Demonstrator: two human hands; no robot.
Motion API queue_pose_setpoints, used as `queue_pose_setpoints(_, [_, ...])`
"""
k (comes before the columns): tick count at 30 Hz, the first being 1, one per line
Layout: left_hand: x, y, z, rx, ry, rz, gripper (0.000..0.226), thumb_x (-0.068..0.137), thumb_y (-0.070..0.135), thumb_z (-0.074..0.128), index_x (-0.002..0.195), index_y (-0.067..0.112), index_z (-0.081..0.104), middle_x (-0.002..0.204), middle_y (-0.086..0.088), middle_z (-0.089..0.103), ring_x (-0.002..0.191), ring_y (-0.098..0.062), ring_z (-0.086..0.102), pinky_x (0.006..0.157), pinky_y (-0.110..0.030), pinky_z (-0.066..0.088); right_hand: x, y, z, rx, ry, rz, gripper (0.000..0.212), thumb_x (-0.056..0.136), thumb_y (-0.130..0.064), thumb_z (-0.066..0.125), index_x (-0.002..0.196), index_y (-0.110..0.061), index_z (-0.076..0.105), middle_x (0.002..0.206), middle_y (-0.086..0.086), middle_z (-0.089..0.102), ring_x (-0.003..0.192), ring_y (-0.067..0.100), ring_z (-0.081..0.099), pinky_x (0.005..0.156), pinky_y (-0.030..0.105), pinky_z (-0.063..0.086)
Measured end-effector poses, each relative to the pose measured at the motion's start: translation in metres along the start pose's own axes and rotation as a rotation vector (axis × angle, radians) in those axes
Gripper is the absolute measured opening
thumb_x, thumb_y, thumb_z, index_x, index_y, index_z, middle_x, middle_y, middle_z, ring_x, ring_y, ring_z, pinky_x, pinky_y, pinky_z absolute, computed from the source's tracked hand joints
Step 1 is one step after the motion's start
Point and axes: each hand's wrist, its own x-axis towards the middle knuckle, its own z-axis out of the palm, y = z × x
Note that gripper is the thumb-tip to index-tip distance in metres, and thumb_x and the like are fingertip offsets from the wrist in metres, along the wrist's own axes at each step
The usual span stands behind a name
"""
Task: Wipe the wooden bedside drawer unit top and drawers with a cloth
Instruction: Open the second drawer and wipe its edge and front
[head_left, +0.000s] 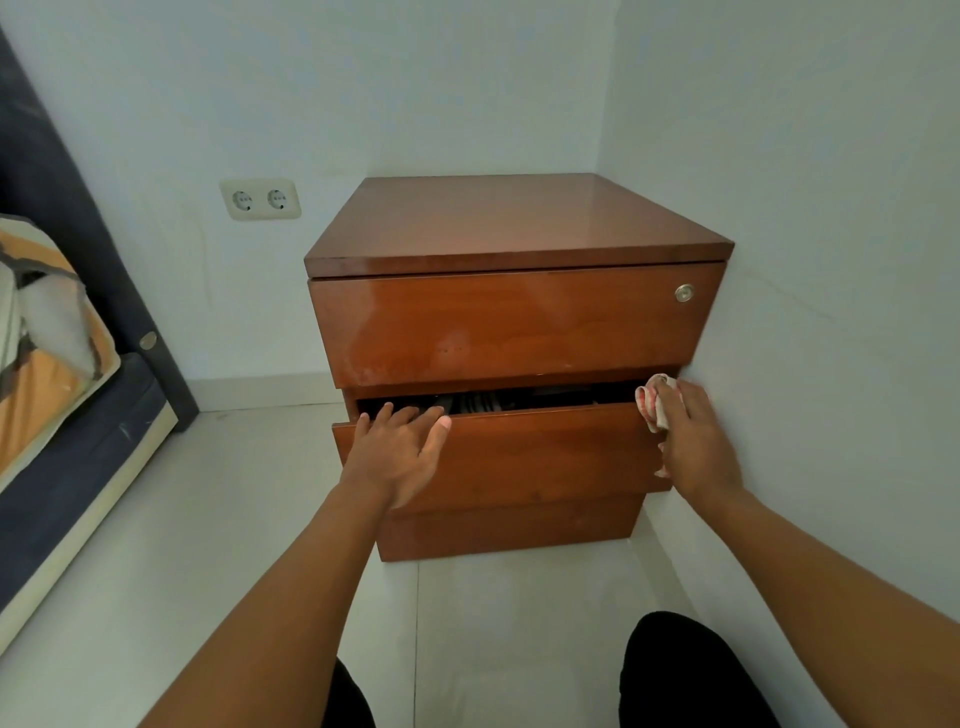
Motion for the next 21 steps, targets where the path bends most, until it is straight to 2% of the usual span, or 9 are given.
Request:
queue_pose_setpoints(2, [-0.001, 0.0, 0.001, 0.007, 0.004, 0.005, 0.072, 0.096, 0.064, 0.003, 0.157, 0.037, 0.033, 0.162, 0.0, 0.037, 0.155, -0.029, 0.016, 0.124, -0.052, 0.0, -0.008, 0.0, -0.002, 0.059, 0.027, 0.009, 0.071, 0.093, 0.006, 0.058, 0.154, -0.024, 0.035, 0.16, 0.006, 0.028, 0.143, 0.032, 0.039, 0.104, 0.05, 0.052])
queue_pose_setpoints(6, [-0.003, -0.001, 0.001, 0.025, -0.003, 0.011, 0.066, 0.101, 0.062, 0.007, 0.158, 0.037, 0.03, 0.163, 0.0, 0.034, 0.156, -0.029, 0.013, 0.124, -0.052, -0.001, -0.017, 0.004, -0.004, -0.12, 0.064, -0.067, 0.095, 0.076, 0.021, 0.065, 0.158, -0.014, 0.033, 0.165, 0.015, 0.025, 0.151, 0.038, 0.03, 0.108, 0.053, 0.049])
queue_pose_setpoints(9, [-0.003, 0.0, -0.003, 0.033, -0.043, -0.002, 0.064, 0.102, 0.061, 0.008, 0.158, 0.038, 0.027, 0.165, 0.0, 0.032, 0.156, -0.029, 0.012, 0.124, -0.052, 0.0, -0.02, -0.001, -0.008, -0.107, 0.023, 0.023, 0.089, 0.078, 0.018, 0.064, 0.156, -0.014, 0.036, 0.164, 0.015, 0.027, 0.148, 0.038, 0.036, 0.107, 0.053, 0.05])
queue_pose_setpoints(11, [-0.004, -0.001, -0.007, 0.063, -0.063, -0.008, 0.064, 0.101, 0.064, 0.008, 0.158, 0.041, 0.025, 0.166, -0.001, 0.03, 0.156, -0.032, 0.012, 0.124, -0.053, 0.003, -0.028, -0.009, -0.02, -0.02, -0.063, 0.115, 0.069, 0.085, 0.01, 0.061, 0.146, -0.017, 0.049, 0.152, 0.017, 0.047, 0.127, 0.039, 0.058, 0.095, 0.049, 0.058])
queue_pose_setpoints(13, [-0.007, -0.009, -0.012, 0.098, -0.063, -0.029, 0.066, 0.099, 0.066, 0.008, 0.159, 0.042, 0.023, 0.167, -0.002, 0.027, 0.156, -0.035, 0.012, 0.123, -0.055, 0.005, -0.041, -0.022, -0.029, 0.108, -0.151, 0.222, 0.056, 0.087, 0.007, 0.059, 0.134, -0.023, 0.059, 0.133, 0.012, 0.062, 0.1, 0.031, 0.069, 0.072, 0.037, 0.063])
queue_pose_setpoints(15, [-0.013, -0.022, -0.012, 0.13, -0.047, -0.062, 0.067, 0.099, 0.067, 0.008, 0.16, 0.041, 0.018, 0.169, -0.004, 0.021, 0.156, -0.036, 0.009, 0.124, -0.055, 0.005, -0.056, -0.043, -0.026, 0.22, -0.121, 0.152, 0.077, 0.084, 0.012, 0.062, 0.148, -0.029, 0.049, 0.146, 0.001, 0.054, 0.104, 0.029, 0.067, 0.064, 0.032, 0.061])
queue_pose_setpoints(17, [-0.021, -0.034, -0.009, 0.167, -0.029, -0.087, 0.068, 0.099, 0.067, 0.009, 0.161, 0.04, 0.009, 0.171, -0.005, 0.009, 0.157, -0.036, 0.002, 0.123, -0.055, 0.001, -0.065, -0.079, -0.018, 0.419, -0.04, 0.039, 0.098, 0.085, 0.013, 0.064, 0.158, -0.04, 0.028, 0.153, -0.01, 0.042, 0.113, 0.027, 0.064, 0.068, 0.038, 0.065])
queue_pose_setpoints(18, [-0.024, -0.037, -0.005, 0.181, -0.023, -0.088, 0.069, 0.099, 0.067, 0.008, 0.161, 0.039, 0.005, 0.171, -0.005, 0.004, 0.157, -0.036, -0.001, 0.123, -0.055, 0.0, -0.065, -0.1, -0.012, 0.448, 0.012, -0.035, 0.099, 0.086, 0.011, 0.065, 0.16, -0.04, 0.022, 0.157, -0.009, 0.04, 0.125, 0.026, 0.06, 0.077, 0.042, 0.065])
queue_pose_setpoints(21, [-0.024, -0.037, 0.006, 0.166, -0.007, -0.097, 0.071, 0.098, 0.068, 0.008, 0.162, 0.037, 0.003, 0.171, -0.006, -0.002, 0.156, -0.037, -0.005, 0.123, -0.054, -0.002, -0.054, -0.165, 0.007, 0.321, 0.108, -0.23, 0.089, 0.089, 0.004, 0.069, 0.162, -0.022, 0.025, 0.166, -0.003, 0.03, 0.153, 0.021, 0.029, 0.11, 0.036, 0.047])
